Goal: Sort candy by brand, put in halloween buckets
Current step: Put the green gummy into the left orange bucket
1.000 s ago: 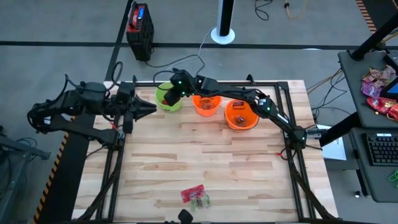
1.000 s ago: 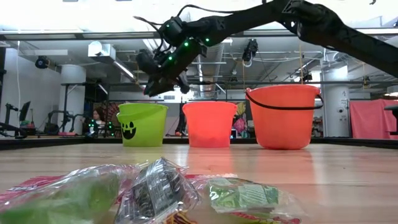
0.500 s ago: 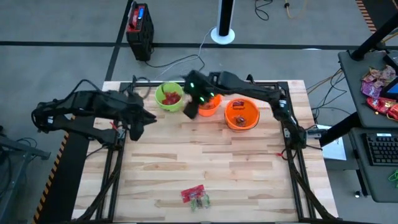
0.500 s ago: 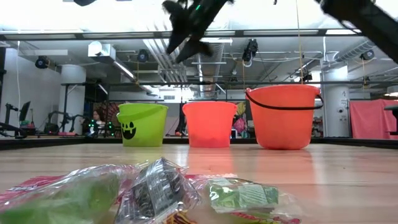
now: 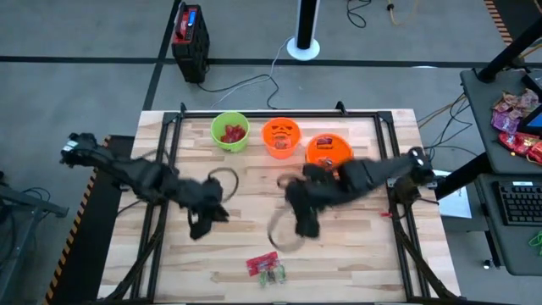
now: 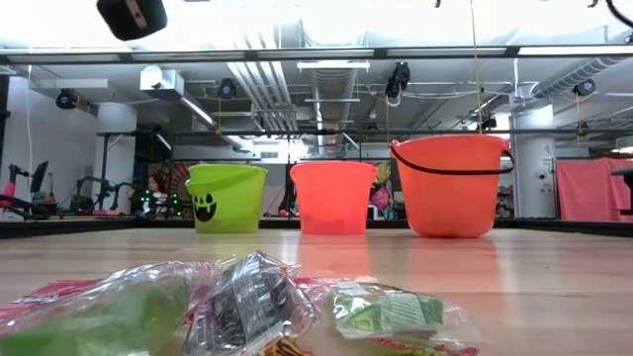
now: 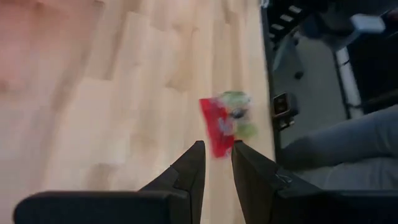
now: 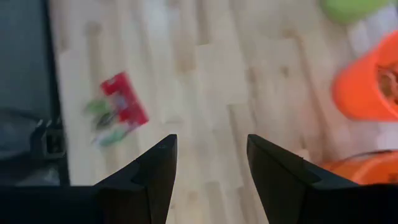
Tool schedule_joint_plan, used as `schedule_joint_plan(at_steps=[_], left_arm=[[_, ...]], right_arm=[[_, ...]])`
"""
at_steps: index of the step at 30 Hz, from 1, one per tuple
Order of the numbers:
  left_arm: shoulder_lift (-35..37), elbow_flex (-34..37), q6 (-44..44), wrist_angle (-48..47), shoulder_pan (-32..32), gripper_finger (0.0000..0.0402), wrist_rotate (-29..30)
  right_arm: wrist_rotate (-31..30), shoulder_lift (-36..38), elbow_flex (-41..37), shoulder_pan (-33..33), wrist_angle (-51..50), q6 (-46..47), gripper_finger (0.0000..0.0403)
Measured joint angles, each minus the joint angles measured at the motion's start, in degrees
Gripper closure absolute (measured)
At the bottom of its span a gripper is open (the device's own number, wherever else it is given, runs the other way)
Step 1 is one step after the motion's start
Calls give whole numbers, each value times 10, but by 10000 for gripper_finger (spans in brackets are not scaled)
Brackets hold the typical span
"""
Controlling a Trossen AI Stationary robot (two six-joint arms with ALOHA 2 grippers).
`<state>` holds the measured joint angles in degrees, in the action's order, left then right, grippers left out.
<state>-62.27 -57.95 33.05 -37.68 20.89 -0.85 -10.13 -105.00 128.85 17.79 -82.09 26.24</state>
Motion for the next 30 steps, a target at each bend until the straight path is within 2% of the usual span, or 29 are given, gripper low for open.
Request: schedule_joint_plan(at_steps=[3,6,11,13,16,20,26,30], left_arm=[[-27,21,54,61,62,338,70],[-69,20,98,83,112,338,129],[-152,-4,142,91,154,338,185],[-181,-19,148,92,157,338,192],[-217,-42,146,92,157,338,194],[-259,-72,136,92,157,338,194],[-306,-108,131,96,158,338,198],[-355,-129,169,96,159,337,189]], right_arm=[[-35,12,-58,54,40,0,216],[-49,15,-133,89,102,-3,216],[-49,14,-277,121,296,-40,216],[-43,10,-332,126,382,-64,216],[-4,5,-399,126,484,-71,216],[29,-4,-462,129,579,-64,216],[43,-23,-493,139,643,-78,216],[24,-40,-502,139,626,-57,216]])
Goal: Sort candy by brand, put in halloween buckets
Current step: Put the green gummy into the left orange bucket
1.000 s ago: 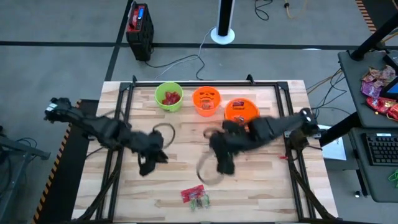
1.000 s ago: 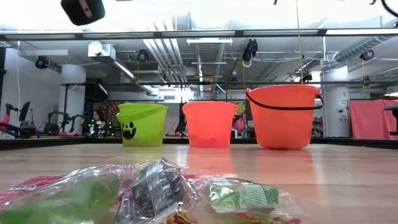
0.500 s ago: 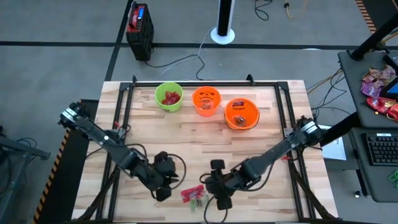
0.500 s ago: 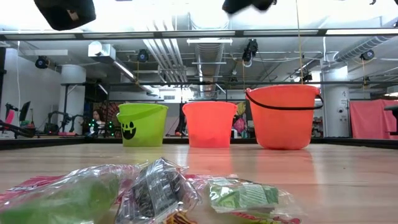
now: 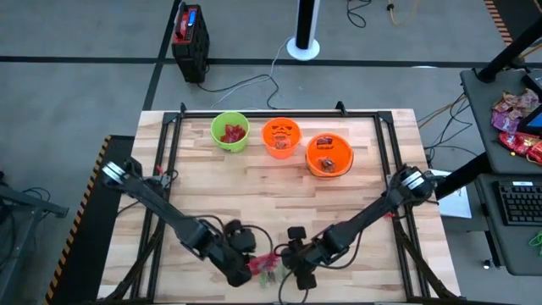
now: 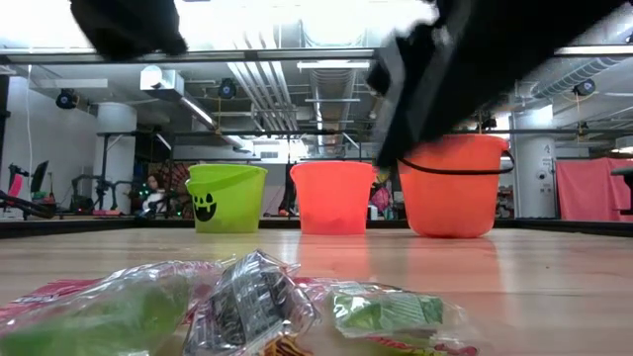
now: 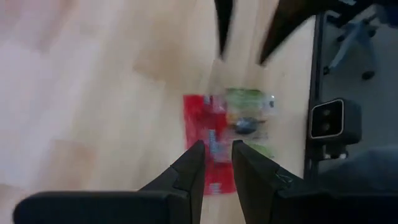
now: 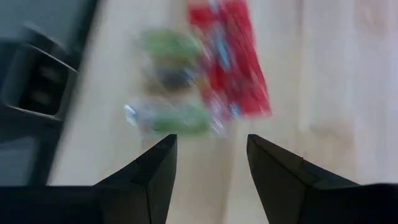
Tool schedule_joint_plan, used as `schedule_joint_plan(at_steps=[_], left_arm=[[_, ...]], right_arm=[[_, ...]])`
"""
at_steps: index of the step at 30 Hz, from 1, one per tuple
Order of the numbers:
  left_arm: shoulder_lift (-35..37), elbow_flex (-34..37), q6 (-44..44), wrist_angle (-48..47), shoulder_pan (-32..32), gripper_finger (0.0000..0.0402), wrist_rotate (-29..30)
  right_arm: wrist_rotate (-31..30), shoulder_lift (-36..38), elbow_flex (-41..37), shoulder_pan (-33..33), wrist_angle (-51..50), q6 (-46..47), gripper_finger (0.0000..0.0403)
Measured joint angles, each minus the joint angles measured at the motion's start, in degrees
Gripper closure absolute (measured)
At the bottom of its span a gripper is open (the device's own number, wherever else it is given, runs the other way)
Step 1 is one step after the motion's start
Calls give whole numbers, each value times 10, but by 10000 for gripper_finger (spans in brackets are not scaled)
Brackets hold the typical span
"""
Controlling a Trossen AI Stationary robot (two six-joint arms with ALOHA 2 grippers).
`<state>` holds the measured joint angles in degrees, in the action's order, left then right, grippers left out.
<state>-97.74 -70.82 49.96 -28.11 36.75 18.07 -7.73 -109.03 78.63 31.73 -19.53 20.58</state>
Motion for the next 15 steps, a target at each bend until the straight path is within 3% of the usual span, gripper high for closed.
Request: schedule_joint_plan(at_steps=[7,15], left_arm=[[-121,-100,215,2,21,305,-56],[-240,-273,344,-225,25,236,-52]], right_arm=[[-15,6,-14,2,-53,69,216],[-15,33,-39,16,-59,102,216]])
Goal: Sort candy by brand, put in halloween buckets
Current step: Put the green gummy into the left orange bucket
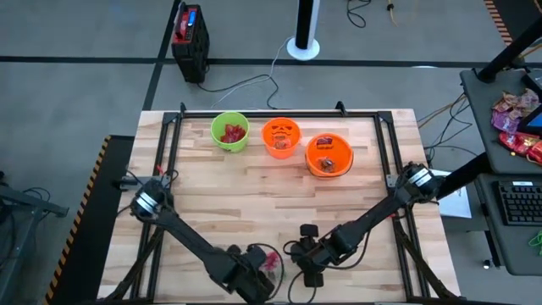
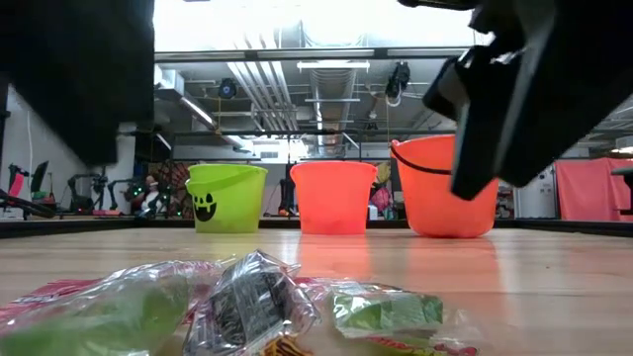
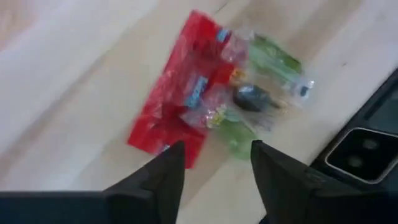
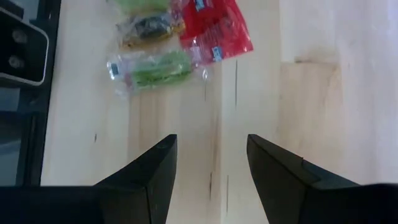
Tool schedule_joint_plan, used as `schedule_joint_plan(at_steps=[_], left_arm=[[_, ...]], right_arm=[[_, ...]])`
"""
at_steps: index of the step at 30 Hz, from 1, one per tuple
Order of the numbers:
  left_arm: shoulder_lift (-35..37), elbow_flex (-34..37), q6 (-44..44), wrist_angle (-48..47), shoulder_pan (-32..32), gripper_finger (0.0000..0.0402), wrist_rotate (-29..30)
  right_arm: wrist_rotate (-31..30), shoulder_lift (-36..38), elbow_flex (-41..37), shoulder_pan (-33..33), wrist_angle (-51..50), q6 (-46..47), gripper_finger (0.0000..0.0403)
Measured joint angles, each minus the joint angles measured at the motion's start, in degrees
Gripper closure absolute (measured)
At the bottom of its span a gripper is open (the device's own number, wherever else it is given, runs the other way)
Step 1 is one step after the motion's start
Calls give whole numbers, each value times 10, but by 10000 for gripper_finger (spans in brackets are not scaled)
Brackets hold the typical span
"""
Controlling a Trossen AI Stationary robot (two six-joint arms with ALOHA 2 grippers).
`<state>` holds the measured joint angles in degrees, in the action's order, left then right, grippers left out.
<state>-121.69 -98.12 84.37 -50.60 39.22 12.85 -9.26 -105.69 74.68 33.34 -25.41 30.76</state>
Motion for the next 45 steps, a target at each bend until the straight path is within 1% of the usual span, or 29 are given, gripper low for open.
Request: schedule_joint_plan(at_steps=[3,6,10,17,19,21,23,26,27,29,32,35,41,45], left_arm=[[-37,-29,30,11,0,219,-21],[-69,-48,46,2,0,214,-15],[-83,-63,52,7,-2,217,-2],[-100,-60,53,9,-5,231,2],[-103,-59,51,11,-5,246,3],[-103,-58,44,10,-5,269,3],[-103,-58,29,10,-5,303,6],[-103,-63,3,-5,-5,371,6],[-102,-66,-5,-16,-6,385,7],[-97,-71,-20,-51,-7,390,7],[-78,-78,-60,-118,-12,395,9],[-37,-81,-106,-161,-20,399,35],[74,-48,-205,-162,-55,401,90],[169,-7,-271,-162,-92,401,121]], right_arm=[[-3,16,-2,3,-8,3,216],[-8,31,-1,3,-17,9,216],[-13,46,-1,3,-19,12,216],[-15,58,-1,3,-28,27,216],[-15,59,-1,3,-29,29,216],[-15,59,-1,3,-29,32,216],[-14,59,-1,3,-30,33,216],[-24,59,-1,3,-30,33,216],[-26,59,-1,3,-31,33,216],[-28,59,-1,3,-32,33,216],[-28,59,-1,3,-33,33,216],[-29,59,-1,3,-33,33,216],[-45,59,-1,3,-36,41,216],[-61,63,-1,3,-46,58,216]])
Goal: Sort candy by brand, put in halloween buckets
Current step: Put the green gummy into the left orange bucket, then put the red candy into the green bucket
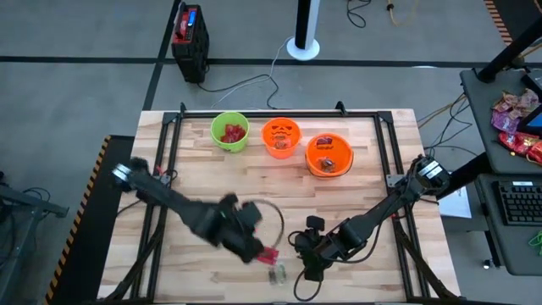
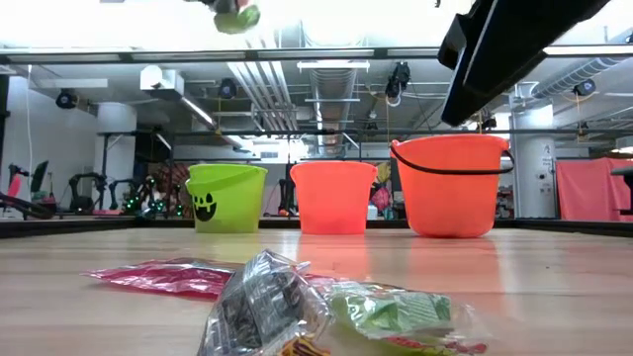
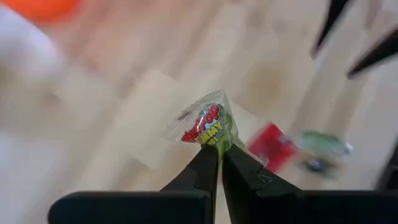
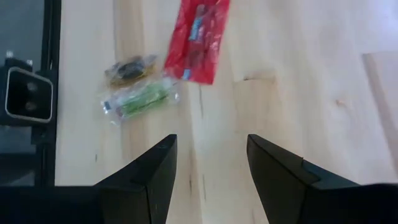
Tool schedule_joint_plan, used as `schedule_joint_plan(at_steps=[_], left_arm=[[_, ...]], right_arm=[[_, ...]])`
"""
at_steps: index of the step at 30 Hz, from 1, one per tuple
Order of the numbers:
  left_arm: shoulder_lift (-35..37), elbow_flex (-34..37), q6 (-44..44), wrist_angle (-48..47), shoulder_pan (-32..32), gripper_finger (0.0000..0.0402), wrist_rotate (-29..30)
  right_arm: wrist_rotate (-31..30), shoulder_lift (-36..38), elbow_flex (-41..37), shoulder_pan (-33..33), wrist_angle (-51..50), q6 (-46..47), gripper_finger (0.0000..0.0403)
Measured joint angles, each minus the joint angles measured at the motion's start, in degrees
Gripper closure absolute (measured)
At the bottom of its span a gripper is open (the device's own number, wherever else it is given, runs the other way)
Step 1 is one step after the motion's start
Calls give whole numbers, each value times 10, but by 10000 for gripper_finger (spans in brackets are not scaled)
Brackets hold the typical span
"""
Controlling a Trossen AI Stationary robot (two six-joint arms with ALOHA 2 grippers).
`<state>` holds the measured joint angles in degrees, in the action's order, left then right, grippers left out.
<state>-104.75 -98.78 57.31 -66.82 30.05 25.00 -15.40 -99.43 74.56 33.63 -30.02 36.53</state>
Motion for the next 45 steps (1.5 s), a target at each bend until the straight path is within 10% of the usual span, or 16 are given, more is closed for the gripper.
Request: schedule_joint_plan(at_steps=[8,14,20,33,45], left_arm=[[180,124,-279,155,-167,401,28],[205,229,-444,404,-381,401,-158],[167,256,-448,445,-518,401,-203],[25,141,-528,398,-556,393,-232],[-12,70,-527,308,-558,269,-232]], right_arm=[[-140,41,0,-11,1,32,216],[-193,100,0,-64,2,55,216],[-194,140,0,-105,-3,54,216],[-206,142,0,-149,-75,70,216],[-164,145,0,-148,-75,99,216]])
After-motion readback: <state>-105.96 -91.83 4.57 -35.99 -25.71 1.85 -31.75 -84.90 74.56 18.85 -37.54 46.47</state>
